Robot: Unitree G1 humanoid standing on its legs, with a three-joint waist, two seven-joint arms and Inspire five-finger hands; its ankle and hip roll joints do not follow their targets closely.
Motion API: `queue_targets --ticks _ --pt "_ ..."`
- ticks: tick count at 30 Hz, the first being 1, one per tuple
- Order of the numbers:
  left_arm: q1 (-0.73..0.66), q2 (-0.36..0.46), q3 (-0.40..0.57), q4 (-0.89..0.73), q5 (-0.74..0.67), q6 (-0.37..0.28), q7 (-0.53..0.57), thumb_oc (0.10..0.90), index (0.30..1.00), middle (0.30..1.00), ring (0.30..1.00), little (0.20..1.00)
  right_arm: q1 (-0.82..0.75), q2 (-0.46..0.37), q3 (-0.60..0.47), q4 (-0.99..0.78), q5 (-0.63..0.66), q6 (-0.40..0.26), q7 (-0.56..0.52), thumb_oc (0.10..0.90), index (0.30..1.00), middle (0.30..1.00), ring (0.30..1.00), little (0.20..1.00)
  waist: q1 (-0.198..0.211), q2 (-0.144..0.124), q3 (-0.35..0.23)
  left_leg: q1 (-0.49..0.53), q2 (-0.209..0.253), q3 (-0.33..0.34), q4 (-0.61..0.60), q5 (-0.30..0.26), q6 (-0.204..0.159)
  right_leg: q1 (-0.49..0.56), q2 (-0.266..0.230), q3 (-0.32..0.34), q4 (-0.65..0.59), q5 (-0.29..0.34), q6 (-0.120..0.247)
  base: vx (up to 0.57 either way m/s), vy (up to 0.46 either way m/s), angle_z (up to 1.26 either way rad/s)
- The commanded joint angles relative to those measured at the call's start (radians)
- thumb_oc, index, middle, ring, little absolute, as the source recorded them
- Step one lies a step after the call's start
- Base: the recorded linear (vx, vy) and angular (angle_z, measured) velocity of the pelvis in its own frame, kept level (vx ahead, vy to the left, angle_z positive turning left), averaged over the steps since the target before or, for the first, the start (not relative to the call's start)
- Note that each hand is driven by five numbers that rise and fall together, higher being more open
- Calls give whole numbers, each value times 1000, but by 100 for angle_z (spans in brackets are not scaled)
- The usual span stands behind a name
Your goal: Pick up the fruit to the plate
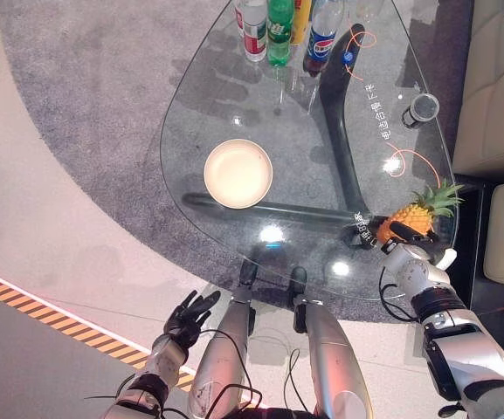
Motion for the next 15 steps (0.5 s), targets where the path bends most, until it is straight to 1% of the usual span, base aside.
queue_targets --ticks 1,2,4,7,9,10,11,15 --pt "90 50 78 -51 -77 -115 73 800 900 900 900 900 9 -46 -44 -231 -75 -104 12 100 300 300 300 200 2 -26 -12 27 -46 33 128 -122 56 101 -1 36 -120 52 18 0 0 0" --pt "91 53 96 -66 -89 -139 86 800 900 900 900 900 23 -39 -48 -271 -89 -103 8 100 300 300 300 200 0 -26 -12 30 -47 32 127 -120 54 104 0 37 -119 49 18 0 0 0" --pt "92 55 104 -74 -89 -147 93 800 900 900 900 900 32 -37 -51 -291 -96 -104 9 100 300 300 300 200 -1 -26 -12 34 -47 32 125 -119 54 109 1 37 -121 48 17 0 0 0" --pt "103 63 151 -130 -109 -228 136 800 900 900 900 900 86 -29 -72 -407 -127 -105 12 100 300 300 300 200 -10 -27 -12 48 -46 28 124 -118 50 129 3 37 -124 41 14 0 0 0" --pt "106 66 169 -162 -101 -257 164 800 900 900 900 900 112 -20 -83 -458 -145 -112 24 100 300 300 300 200 -14 -27 -12 53 -45 27 126 -118 49 136 5 36 -122 37 12 4 -6 2" --pt "107 67 183 -185 -105 -283 166 800 900 900 900 900 132 -8 -90 -507 -168 -108 26 100 300 300 300 200 -18 -26 -12 58 -44 26 126 -118 49 142 6 38 -120 34 11 0 0 0" --pt "108 67 182 -186 -105 -283 167 800 900 900 900 900 134 -7 -90 -509 -168 -107 25 100 300 300 300 200 -18 -26 -12 59 -44 26 126 -118 49 143 6 37 -120 34 11 0 0 0" --pt "102 65 201 -238 -100 -343 187 800 900 900 900 900 167 18 -101 -594 -202 -111 49 100 300 300 300 200 -26 -25 -12 70 -43 25 123 -116 49 155 9 40 -121 29 7 0 0 0"
